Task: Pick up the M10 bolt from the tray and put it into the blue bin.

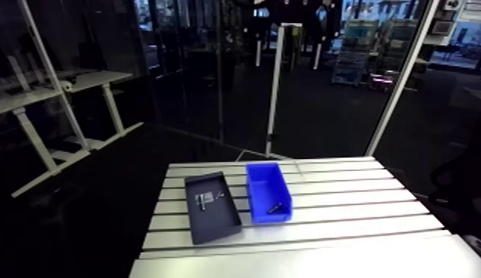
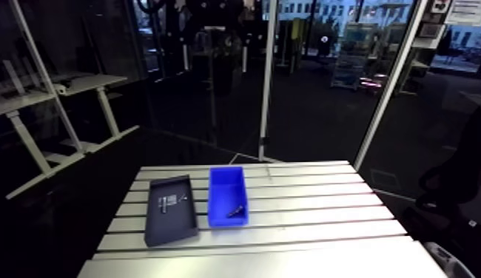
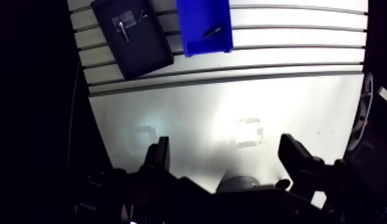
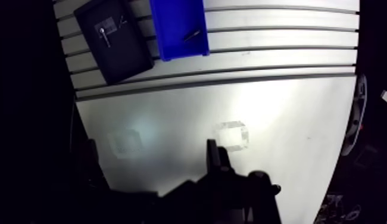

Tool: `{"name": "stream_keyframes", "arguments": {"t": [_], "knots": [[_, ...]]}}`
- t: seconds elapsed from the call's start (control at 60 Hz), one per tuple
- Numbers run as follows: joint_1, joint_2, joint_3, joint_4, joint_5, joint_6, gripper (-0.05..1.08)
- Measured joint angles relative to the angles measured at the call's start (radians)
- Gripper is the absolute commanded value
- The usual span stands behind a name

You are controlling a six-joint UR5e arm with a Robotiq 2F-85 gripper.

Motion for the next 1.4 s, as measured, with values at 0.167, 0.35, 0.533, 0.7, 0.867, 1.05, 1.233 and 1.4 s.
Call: {"name": "stream_keyframes", "arguments": {"t": [0.167,0.35,0.533,0.7,0.867,1.05,1.233,1.4], "knots": [[0.005,-0.009,-0.007,0.001,0.009,0.034,0.0],[0.01,-0.017,-0.012,0.003,0.017,0.063,0.0],[0.012,-0.019,-0.014,0.003,0.02,0.071,0.0],[0.012,-0.02,-0.015,0.003,0.02,0.073,0.0],[0.012,-0.02,-0.016,0.003,0.019,0.074,0.0],[0.012,-0.019,-0.014,0.001,0.02,0.074,0.0],[0.012,-0.016,-0.009,-0.002,0.019,0.073,0.0],[0.023,-0.011,-0.009,-0.012,0.02,0.072,0.0]]}}
